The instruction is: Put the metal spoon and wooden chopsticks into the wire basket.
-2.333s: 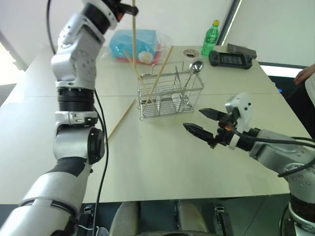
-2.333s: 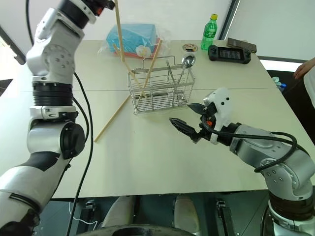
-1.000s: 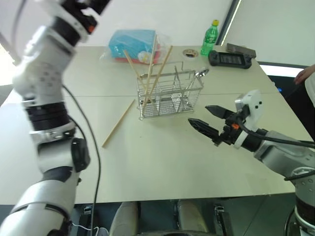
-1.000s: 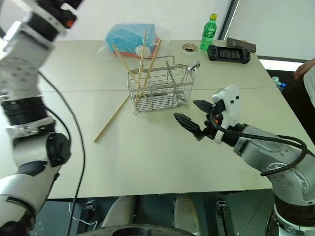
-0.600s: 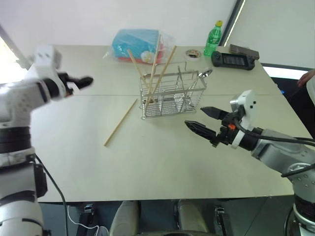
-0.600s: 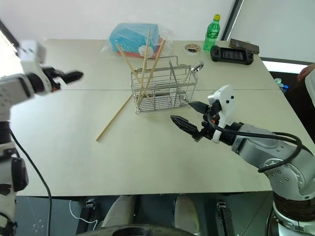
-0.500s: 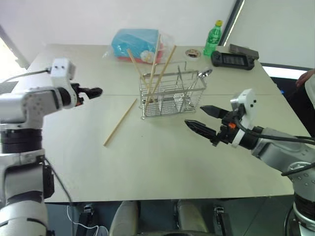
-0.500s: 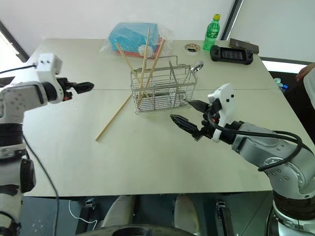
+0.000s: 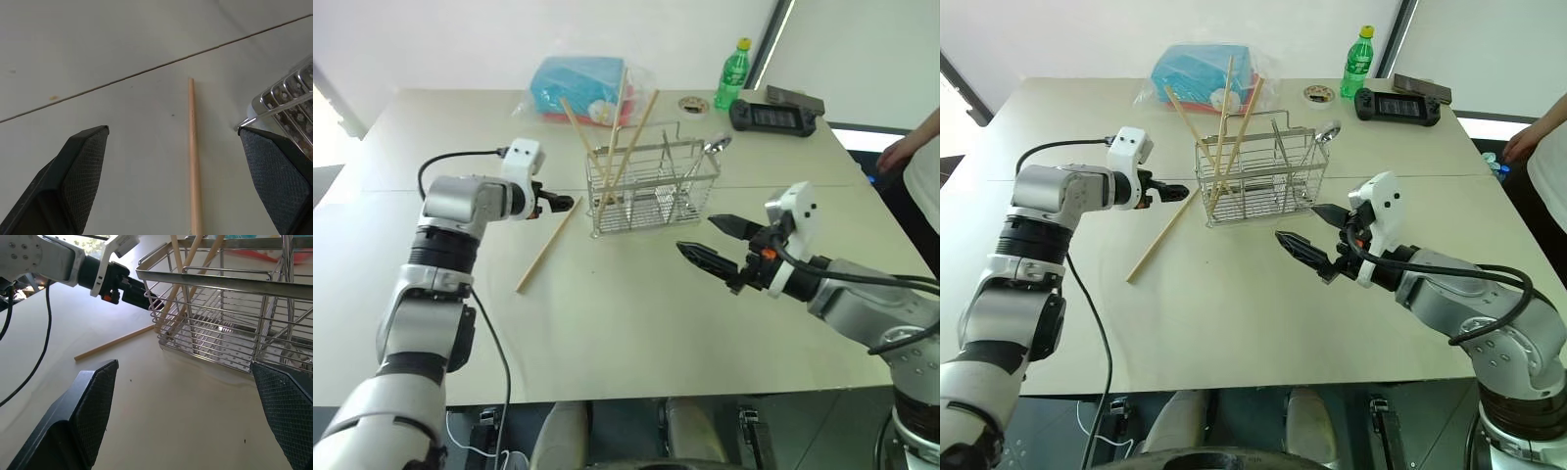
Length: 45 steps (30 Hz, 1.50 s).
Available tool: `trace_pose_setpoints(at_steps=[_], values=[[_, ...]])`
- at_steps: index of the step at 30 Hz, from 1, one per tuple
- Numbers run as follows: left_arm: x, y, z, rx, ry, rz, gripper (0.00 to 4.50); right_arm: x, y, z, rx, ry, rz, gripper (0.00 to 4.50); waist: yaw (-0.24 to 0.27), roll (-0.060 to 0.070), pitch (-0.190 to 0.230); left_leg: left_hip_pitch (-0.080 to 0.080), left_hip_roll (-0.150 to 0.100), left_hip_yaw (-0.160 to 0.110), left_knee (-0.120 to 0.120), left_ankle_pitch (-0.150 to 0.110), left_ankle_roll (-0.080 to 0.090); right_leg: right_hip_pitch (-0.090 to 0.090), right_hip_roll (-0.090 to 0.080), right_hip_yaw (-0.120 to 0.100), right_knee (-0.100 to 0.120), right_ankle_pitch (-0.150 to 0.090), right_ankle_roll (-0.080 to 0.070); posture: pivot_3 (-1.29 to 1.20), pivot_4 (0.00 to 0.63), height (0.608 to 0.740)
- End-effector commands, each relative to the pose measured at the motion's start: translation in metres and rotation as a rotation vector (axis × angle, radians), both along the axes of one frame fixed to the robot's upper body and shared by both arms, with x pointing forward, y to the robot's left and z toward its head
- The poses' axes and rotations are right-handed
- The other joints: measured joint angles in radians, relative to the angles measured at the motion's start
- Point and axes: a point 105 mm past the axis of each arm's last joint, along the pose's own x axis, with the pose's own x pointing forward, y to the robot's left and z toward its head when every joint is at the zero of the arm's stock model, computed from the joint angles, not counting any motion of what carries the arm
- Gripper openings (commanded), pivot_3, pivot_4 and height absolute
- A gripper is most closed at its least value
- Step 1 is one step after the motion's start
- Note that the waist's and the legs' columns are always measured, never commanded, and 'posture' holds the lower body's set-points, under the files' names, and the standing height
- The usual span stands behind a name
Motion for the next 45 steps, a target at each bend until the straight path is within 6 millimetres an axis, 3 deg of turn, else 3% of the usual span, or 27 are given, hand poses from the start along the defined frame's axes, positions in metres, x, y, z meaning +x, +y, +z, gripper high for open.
trace_pose_setpoints(at_steps=[1,9,12,19,25,28,31,33,36,39,42,45], values=[[0.006,-0.010,0.004,0.034,-0.017,-0.058,4.44,-0.007,0.001,0.011,0.003,-0.051,0.012,4.50,-0.001,0.000,0.000,0.000,0.000,0.000,0.000,0.000,0.000,0.000,0.000,0.000,0.000,0.000,0.000,0.00,0.150,0.710],[0.006,-0.015,-0.027,0.121,0.073,-0.122,4.44,-0.012,-0.002,0.008,-0.001,-0.038,0.000,4.50,0.001,0.001,0.000,0.000,0.000,0.000,0.000,0.000,0.000,0.001,0.000,0.000,-0.001,0.000,0.000,0.00,0.150,0.710],[0.007,-0.012,-0.033,0.129,0.081,-0.124,3.56,-0.012,-0.003,0.008,0.001,-0.038,-0.006,4.50,0.001,0.001,0.000,0.000,0.000,0.000,0.000,0.000,0.000,0.002,0.000,0.000,-0.002,0.000,0.000,0.00,0.150,0.710],[0.007,-0.006,-0.035,0.106,0.103,-0.086,0.03,-0.012,-0.003,0.008,0.007,-0.037,-0.009,4.50,0.003,0.001,-0.001,0.000,0.000,0.000,0.000,0.000,0.000,0.002,0.000,0.000,-0.003,0.000,0.000,0.00,0.150,0.710],[0.013,0.016,-0.022,0.004,0.068,0.073,0.03,-0.011,-0.003,0.008,0.006,-0.036,0.001,4.50,-0.002,0.001,-0.001,0.000,0.000,0.000,0.000,0.000,0.000,0.002,0.000,0.000,-0.003,0.000,0.001,0.00,0.150,0.710],[0.026,0.045,0.013,-0.123,-0.114,0.250,0.03,-0.010,-0.003,0.009,0.003,-0.035,0.006,4.50,-0.007,0.001,0.000,0.000,0.000,0.000,0.000,0.000,0.000,0.001,0.000,0.000,-0.002,0.000,0.001,0.00,0.150,0.710],[0.032,0.078,0.075,-0.230,-0.412,0.406,0.03,-0.010,-0.004,0.009,-0.002,-0.033,0.010,4.50,-0.004,0.000,0.001,0.000,0.000,0.000,0.000,0.000,0.000,-0.002,0.000,0.000,0.002,0.000,0.001,0.00,0.150,0.710],[0.023,0.092,0.126,-0.359,-0.606,0.466,0.03,-0.010,-0.004,0.009,-0.007,-0.030,0.015,4.50,-0.001,-0.001,0.001,0.000,0.000,0.000,0.000,0.000,0.000,-0.002,0.000,0.000,0.003,0.000,0.001,0.00,0.150,0.710],[-0.012,0.102,0.209,-0.532,-0.956,0.461,0.03,-0.010,-0.005,0.009,-0.012,-0.025,0.020,4.50,0.003,-0.001,0.001,-0.001,0.000,0.000,0.000,0.000,0.000,-0.002,-0.001,0.000,0.002,0.000,0.001,0.00,0.150,0.710],[-0.046,0.072,0.257,-0.605,-1.121,0.271,0.03,-0.009,-0.005,0.009,-0.014,-0.023,0.023,4.50,0.008,-0.001,0.001,-0.001,0.000,0.000,0.001,0.000,0.000,0.000,-0.001,0.000,0.000,0.001,0.001,0.00,0.150,0.710],[-0.062,0.021,0.276,-0.621,-1.168,0.073,0.03,-0.008,-0.004,0.010,-0.014,-0.025,0.029,4.50,0.022,0.000,0.000,0.001,0.000,0.000,0.002,0.000,0.000,0.004,-0.001,-0.001,-0.003,0.001,0.003,0.00,0.150,0.710],[-0.069,-0.022,0.278,-0.570,-1.210,-0.085,0.03,-0.006,-0.003,0.010,-0.015,-0.029,0.033,4.50,0.025,0.000,0.000,0.001,-0.001,0.000,0.004,0.000,0.000,0.008,-0.001,-0.001,-0.007,0.002,0.003,0.00,0.150,0.710]])
